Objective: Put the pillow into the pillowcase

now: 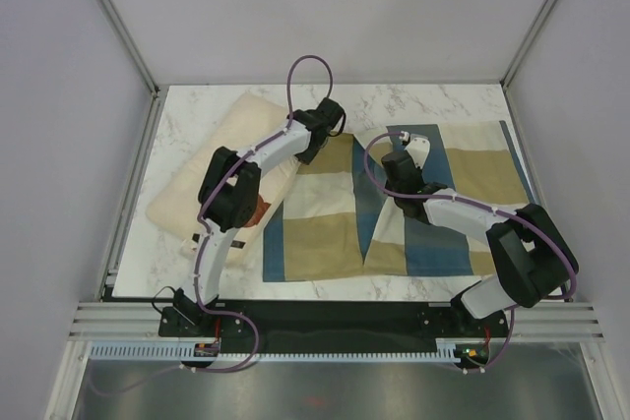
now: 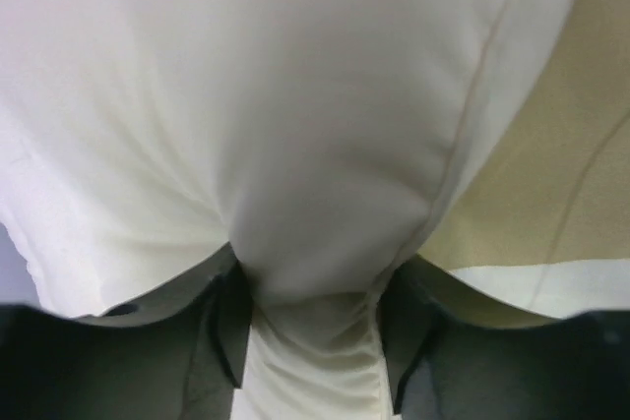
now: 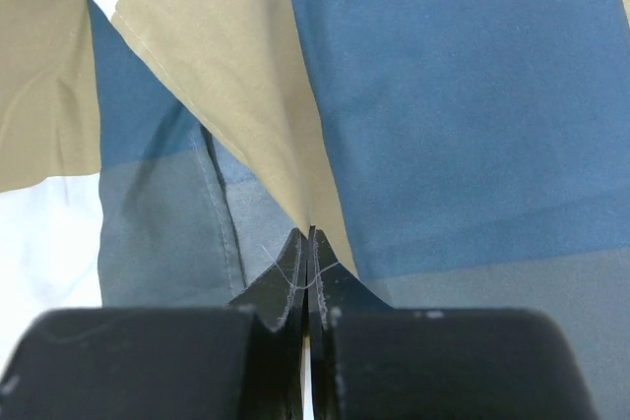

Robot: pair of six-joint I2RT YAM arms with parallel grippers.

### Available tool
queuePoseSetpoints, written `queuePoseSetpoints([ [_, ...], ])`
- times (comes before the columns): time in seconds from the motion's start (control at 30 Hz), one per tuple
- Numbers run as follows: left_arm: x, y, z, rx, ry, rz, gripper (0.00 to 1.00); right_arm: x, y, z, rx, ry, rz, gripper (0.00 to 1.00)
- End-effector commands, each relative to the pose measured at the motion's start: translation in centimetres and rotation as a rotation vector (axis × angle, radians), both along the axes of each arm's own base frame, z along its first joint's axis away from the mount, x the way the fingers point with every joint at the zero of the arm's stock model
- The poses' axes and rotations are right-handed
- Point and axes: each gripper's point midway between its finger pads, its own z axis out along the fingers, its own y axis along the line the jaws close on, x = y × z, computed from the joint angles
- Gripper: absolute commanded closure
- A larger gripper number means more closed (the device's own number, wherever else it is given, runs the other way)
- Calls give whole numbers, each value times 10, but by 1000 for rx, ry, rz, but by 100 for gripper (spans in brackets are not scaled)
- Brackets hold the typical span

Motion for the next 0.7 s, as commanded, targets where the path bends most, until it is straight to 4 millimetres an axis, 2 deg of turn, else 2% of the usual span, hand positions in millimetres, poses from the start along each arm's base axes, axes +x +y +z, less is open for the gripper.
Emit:
queuePoseSetpoints([
  [0.0, 6, 32, -14, 37, 28, 87, 49, 4, 0, 9, 22, -39, -8, 100],
  [0.07, 5, 32, -6, 64, 16, 65, 61, 5, 0, 11, 27, -44, -9, 100],
  [0.1, 6, 36, 2, 89, -13, 77, 63, 5, 0, 11, 28, -45, -7, 100],
  [0.13, 8, 36, 13, 82, -40, 82, 70, 5, 0, 11, 29, -44, -6, 100],
  [0.17, 9, 36, 24, 67, -67, 92, 97, 5, 1, 11, 32, -45, -6, 100],
  [0.2, 10, 37, 50, 40, -122, 103, 98, 5, 0, 11, 31, -44, -6, 100],
  [0.23, 14, 34, 66, 12, -163, 97, 98, 5, 1, 12, 34, -49, -6, 100],
  [0.27, 12, 35, 72, -4, -179, 87, 98, 5, 0, 12, 32, -49, -6, 100],
  [0.3, 10, 36, 108, -48, -252, 79, 98, 4, 0, 11, 31, -47, -4, 100],
  [0.4, 6, 41, 152, -76, -386, 61, 98, 5, 1, 12, 34, -50, -4, 100],
  [0.43, 0, 43, 182, -118, -443, 51, 98, 5, 0, 12, 34, -50, -5, 100],
  [0.47, -5, 40, 187, -122, -451, 15, 98, 5, 0, 13, 34, -51, -4, 100],
  [0.5, -17, 35, 206, -144, -492, -34, 98, 5, 0, 13, 37, -52, -4, 100],
  [0.53, -22, 38, 221, -164, -522, -31, 98, 5, 1, 14, 38, -55, -4, 100],
  [0.57, -31, 26, 218, -145, -529, -104, 98, 5, 0, 14, 37, -55, -5, 100],
  [0.6, -40, 22, 225, -142, -553, -139, 98, 5, 0, 16, 37, -58, -6, 100],
  [0.63, -57, 11, 241, -159, -596, -194, 98, 4, 0, 17, 39, -61, -6, 100],
  [0.67, -68, 10, 229, -114, -584, -246, 98, 5, -1, 17, 40, -62, -8, 100],
])
